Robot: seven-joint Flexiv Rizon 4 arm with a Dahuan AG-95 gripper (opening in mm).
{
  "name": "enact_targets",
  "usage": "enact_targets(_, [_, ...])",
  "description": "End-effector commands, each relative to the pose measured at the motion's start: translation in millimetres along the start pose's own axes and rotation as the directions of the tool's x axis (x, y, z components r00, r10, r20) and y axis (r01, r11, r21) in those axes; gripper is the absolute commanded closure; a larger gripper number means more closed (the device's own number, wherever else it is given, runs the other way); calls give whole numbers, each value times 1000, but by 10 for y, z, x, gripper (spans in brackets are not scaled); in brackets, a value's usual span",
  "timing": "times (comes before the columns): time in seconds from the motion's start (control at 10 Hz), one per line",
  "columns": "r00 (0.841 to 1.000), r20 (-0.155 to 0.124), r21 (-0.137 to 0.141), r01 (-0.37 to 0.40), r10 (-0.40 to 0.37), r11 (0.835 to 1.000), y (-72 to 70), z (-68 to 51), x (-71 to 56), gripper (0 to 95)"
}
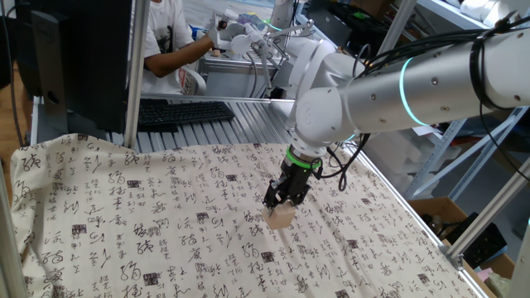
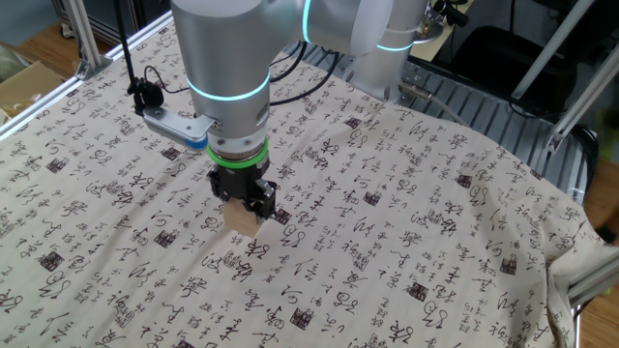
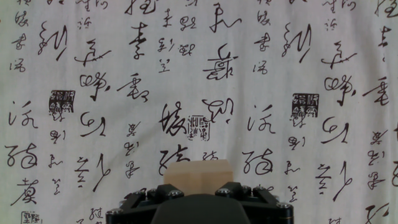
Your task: Pick up the small block on the left and move it to the right
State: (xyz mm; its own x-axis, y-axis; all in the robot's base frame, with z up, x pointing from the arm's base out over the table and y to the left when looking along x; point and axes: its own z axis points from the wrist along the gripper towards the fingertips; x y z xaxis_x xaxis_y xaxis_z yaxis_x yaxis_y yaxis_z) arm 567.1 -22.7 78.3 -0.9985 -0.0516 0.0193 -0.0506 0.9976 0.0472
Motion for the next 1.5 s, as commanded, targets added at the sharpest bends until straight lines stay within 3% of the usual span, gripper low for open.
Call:
enact_targets(0.1, [1000, -1, -1, -4, 4, 1000, -2, 0, -1, 950])
enact_targets(0.9, [1000, 2, 10, -21, 21, 1000, 17, 25, -74, 950])
enact_targets(1.5, [999, -7, 16, -46, 46, 999, 218, 25, -217, 950])
